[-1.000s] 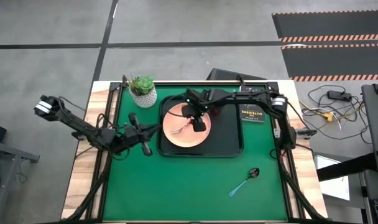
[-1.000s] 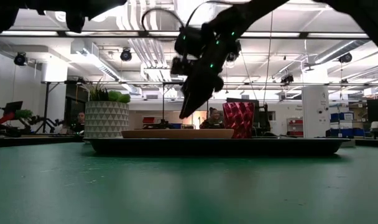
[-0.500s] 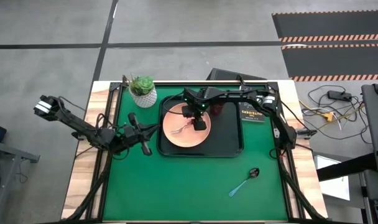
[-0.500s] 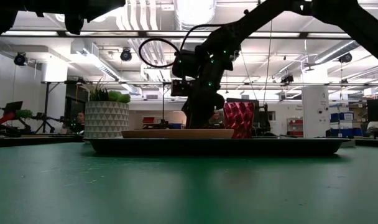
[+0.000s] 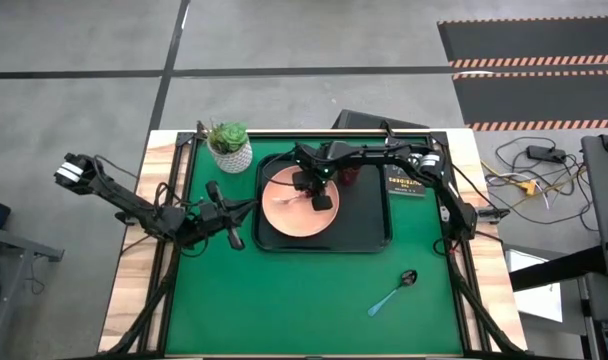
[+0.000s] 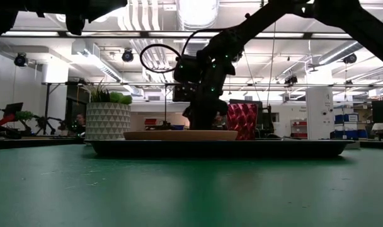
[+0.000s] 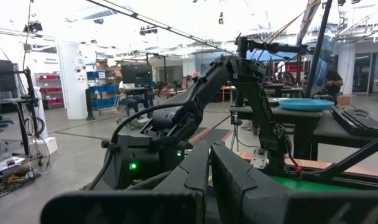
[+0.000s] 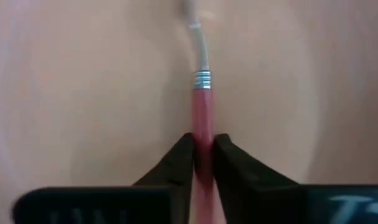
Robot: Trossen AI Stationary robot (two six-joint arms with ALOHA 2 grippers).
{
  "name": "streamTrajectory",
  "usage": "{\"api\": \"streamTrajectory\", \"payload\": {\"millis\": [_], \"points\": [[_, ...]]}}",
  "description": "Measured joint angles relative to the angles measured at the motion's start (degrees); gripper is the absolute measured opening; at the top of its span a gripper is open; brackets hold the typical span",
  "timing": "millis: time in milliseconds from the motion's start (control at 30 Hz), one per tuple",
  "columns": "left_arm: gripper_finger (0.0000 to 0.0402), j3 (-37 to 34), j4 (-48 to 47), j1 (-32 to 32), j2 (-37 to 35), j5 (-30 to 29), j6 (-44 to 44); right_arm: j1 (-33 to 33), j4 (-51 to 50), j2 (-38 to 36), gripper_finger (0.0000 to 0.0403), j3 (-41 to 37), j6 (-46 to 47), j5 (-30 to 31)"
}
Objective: Pick and place plate/cup/fork/spoon on tray
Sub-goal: Put the pink fork on the dark green serving tray to the right of the orange plate
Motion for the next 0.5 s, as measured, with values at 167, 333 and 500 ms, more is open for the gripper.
{"api": "streamTrajectory", "payload": {"millis": [167,333,500], "points": [[0.0,0.0,-0.1,0.0,0.1,0.0,0.0,0.2,-1.1,-1.8,0.0024,0.7,1.2,0.4],[0.0,0.0,-0.1,0.0,0.1,0.0,0.0,0.3,-2.6,-5.9,0.0028,1.0,3.2,0.5],[0.0,0.0,-0.1,0.0,0.1,0.0,0.0,1.4,-4.5,-11.9,0.0028,0.8,6.6,0.6]]}}
